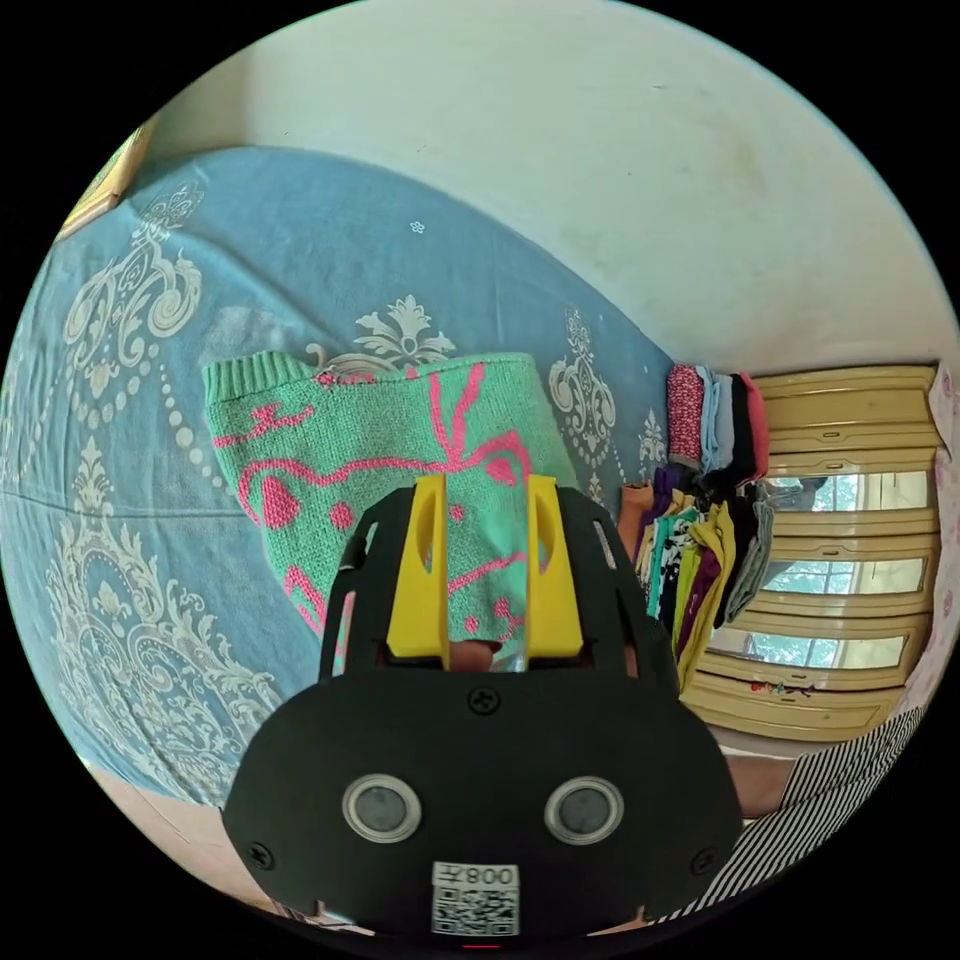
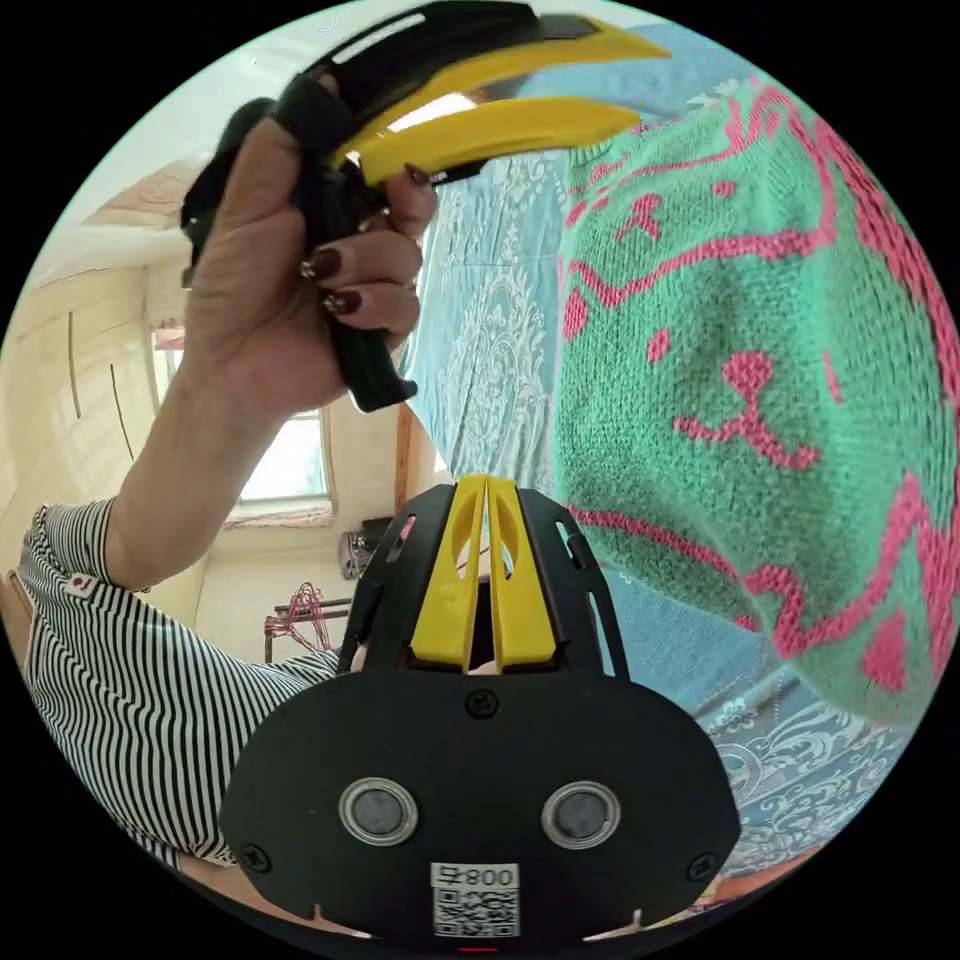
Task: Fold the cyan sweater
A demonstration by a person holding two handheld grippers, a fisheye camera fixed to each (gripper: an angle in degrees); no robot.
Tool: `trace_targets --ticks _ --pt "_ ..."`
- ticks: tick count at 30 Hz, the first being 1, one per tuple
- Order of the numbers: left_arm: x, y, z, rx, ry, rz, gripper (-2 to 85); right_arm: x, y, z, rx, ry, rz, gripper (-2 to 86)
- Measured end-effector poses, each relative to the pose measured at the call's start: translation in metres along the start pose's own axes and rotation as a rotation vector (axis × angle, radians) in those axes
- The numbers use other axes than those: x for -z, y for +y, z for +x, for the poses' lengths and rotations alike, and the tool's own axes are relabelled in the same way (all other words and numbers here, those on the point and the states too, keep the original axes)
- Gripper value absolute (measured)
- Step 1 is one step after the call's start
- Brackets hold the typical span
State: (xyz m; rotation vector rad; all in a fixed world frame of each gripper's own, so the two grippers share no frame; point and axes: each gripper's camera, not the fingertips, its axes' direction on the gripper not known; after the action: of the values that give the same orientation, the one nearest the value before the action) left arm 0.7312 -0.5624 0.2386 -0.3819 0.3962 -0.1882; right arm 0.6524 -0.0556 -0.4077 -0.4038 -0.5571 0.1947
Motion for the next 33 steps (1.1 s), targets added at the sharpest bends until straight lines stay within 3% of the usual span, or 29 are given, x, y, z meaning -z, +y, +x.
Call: trace_targets --ticks 3,5,7,9,14,20,26,30,33 --pt "0.004 0.003 -0.013 -0.014 0.036 -0.011 12.1 0.065 0.011 -0.008 0.019 0.032 0.239 4.2" --pt "0.010 0.006 -0.019 -0.040 0.055 -0.005 12.3 0.123 0.022 -0.010 0.006 0.217 0.445 7.7" --pt "0.014 0.010 -0.024 -0.036 0.080 -0.007 12.5 0.147 0.022 0.004 -0.057 0.348 0.509 10.7" --pt "0.016 0.014 -0.030 -0.020 0.115 -0.004 12.7 0.152 0.016 0.032 -0.115 0.334 0.508 11.5" --pt "0.026 0.021 -0.045 -0.001 0.163 -0.017 13.8 0.109 -0.005 0.086 -0.163 0.058 0.406 9.5" --pt "0.073 0.031 -0.065 0.023 0.226 0.061 16.6 0.031 -0.033 0.021 0.063 -0.010 0.180 3.9" --pt "0.127 0.085 -0.116 0.096 0.015 0.058 12.7 -0.093 -0.033 -0.017 0.144 -0.023 -0.122 1.1" --pt "0.135 0.105 -0.154 0.192 0.078 0.051 11.9 -0.074 -0.037 -0.021 0.131 -0.117 -0.020 2.0" --pt "0.144 0.101 -0.158 0.166 0.127 0.076 12.5 0.011 -0.041 -0.033 0.136 0.092 0.225 7.7"
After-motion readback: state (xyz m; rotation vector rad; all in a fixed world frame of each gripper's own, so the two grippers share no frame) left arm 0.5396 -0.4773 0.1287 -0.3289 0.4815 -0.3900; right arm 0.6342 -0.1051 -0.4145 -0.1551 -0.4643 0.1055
